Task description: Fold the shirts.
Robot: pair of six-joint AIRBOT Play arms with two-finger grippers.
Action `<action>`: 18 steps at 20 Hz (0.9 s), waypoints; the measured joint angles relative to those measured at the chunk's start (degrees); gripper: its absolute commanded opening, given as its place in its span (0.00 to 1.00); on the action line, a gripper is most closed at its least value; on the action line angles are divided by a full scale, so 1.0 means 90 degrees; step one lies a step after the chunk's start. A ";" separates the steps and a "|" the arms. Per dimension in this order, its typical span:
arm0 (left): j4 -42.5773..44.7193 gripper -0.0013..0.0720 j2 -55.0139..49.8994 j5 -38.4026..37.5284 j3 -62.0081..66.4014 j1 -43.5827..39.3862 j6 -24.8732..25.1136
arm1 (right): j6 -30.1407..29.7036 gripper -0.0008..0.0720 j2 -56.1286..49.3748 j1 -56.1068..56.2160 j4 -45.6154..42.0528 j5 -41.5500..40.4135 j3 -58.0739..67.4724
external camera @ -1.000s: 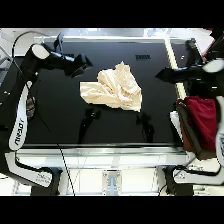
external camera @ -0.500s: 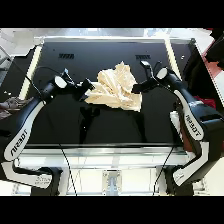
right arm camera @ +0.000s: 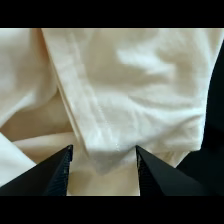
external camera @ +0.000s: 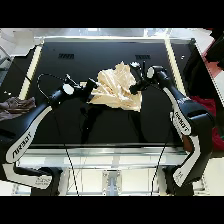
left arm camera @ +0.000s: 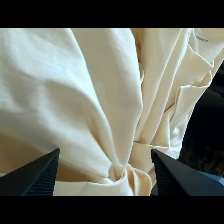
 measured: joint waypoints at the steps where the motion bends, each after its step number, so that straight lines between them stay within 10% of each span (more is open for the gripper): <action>1: 0.0000 0.89 -0.0007 -0.0032 -0.0005 -0.0005 -0.0002 | 0.0000 0.59 -0.0053 0.0019 -0.0041 -0.0007 0.0015; 5: 0.0002 0.89 -0.0124 -0.0138 -0.0012 -0.0015 -0.0017 | 0.0017 0.05 -0.0291 0.0097 -0.0155 -0.0143 0.0136; 18: -0.0823 0.84 -0.0600 -0.0398 -0.0012 -0.0080 -0.0027 | 0.0525 0.04 -0.0471 -0.0112 -0.0687 0.0644 0.1938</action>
